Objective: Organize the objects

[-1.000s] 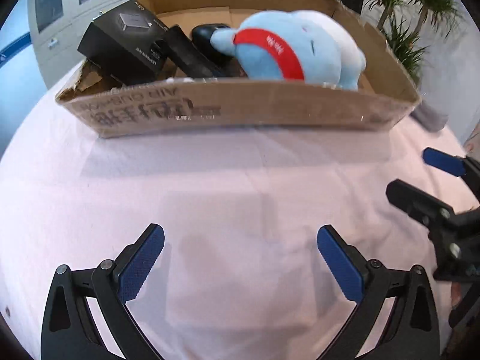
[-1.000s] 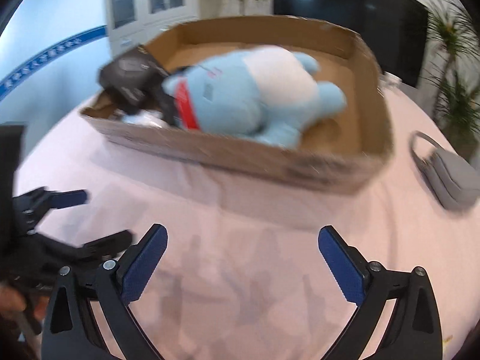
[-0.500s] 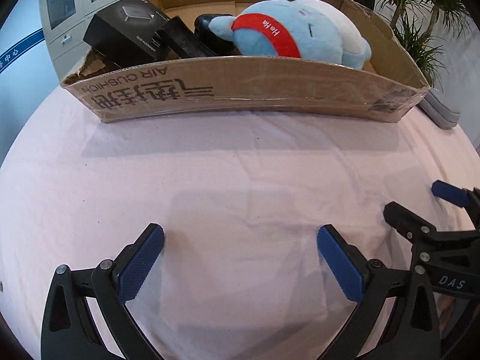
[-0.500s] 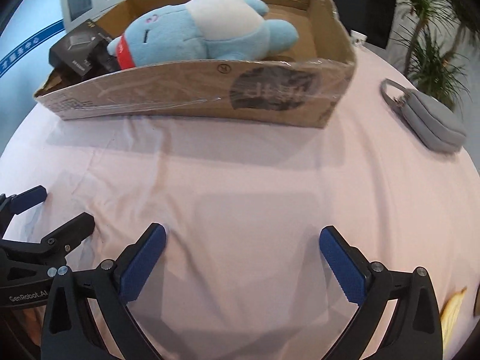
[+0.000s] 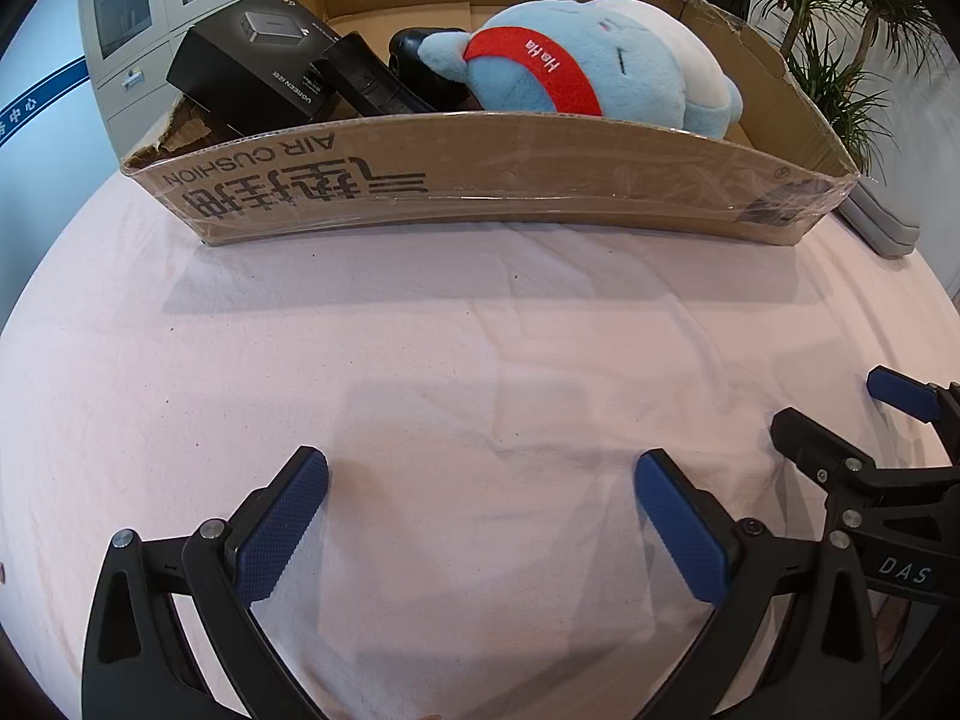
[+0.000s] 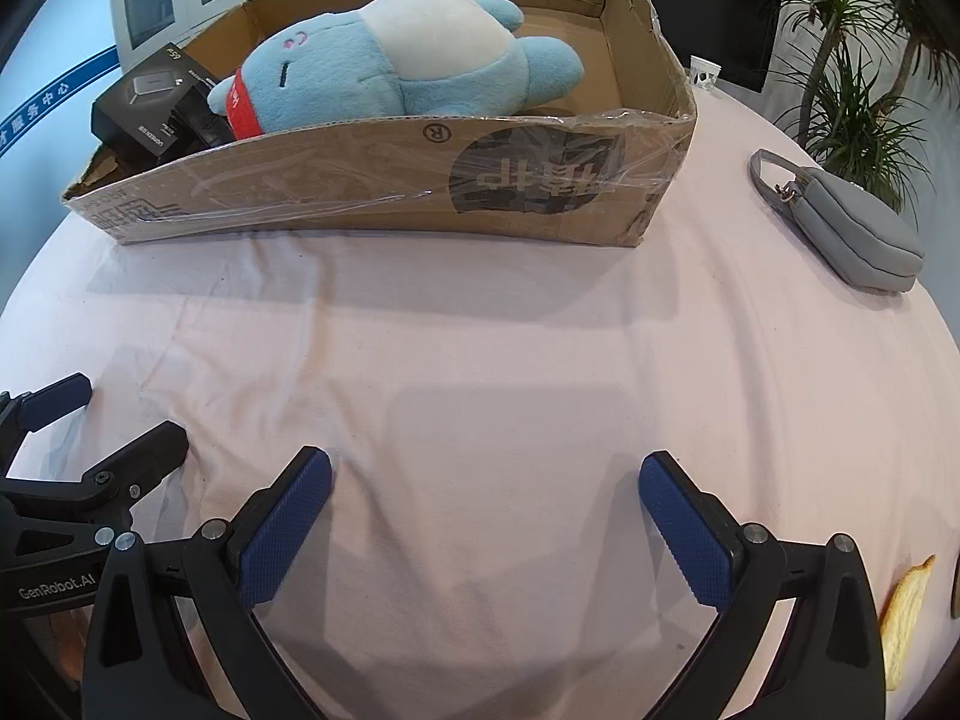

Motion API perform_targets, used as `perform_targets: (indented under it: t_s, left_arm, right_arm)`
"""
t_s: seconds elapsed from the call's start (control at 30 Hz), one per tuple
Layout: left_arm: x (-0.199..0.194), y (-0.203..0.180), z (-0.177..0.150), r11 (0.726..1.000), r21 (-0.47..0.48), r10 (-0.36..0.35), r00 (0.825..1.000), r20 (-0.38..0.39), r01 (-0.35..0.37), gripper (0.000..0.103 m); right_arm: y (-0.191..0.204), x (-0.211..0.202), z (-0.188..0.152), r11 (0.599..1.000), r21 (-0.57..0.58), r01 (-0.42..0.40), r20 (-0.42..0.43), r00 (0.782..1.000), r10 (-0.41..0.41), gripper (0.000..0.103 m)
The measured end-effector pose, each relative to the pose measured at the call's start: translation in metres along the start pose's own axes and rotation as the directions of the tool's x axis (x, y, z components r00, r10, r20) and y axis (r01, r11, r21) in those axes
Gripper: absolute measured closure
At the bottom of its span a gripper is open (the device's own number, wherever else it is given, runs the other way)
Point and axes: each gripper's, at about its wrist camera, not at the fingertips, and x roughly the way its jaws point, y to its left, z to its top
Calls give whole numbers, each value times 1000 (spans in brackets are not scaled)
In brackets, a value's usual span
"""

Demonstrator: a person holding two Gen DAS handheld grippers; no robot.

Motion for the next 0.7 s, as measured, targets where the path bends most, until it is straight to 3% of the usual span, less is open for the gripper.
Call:
perform_targets:
  t_s: [0.7]
  left_arm:
    - [1,-1,1,1000,1,0,1000,0,0,1]
  right_arm:
    - [-1,0,0,1000,0,0,0,1000,0,0]
